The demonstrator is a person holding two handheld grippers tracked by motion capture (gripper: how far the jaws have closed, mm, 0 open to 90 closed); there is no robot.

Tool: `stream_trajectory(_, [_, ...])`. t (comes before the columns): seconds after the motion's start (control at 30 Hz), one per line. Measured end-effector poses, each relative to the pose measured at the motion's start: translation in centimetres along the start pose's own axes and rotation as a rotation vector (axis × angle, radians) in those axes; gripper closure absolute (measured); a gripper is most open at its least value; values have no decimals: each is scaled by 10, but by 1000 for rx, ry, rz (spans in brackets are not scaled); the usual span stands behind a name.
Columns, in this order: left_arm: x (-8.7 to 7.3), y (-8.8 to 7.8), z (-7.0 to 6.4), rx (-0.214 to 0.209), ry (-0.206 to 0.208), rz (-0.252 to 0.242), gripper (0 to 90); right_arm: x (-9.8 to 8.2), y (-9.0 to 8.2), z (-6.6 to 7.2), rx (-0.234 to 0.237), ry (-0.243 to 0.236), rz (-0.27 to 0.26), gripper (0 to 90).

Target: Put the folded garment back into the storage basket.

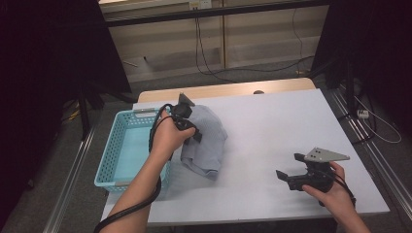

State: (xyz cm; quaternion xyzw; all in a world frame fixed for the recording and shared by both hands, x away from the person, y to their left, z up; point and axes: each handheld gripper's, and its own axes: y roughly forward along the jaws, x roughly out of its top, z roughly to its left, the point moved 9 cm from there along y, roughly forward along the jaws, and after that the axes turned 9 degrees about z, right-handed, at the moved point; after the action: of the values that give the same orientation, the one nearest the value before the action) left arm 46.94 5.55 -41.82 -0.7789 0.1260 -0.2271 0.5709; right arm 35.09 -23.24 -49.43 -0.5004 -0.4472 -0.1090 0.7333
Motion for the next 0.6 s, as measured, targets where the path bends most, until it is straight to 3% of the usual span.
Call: stream_trajectory(0.6, [16, -20, 5, 47, 19, 24, 726, 0, -1, 1, 9, -6, 0, 68])
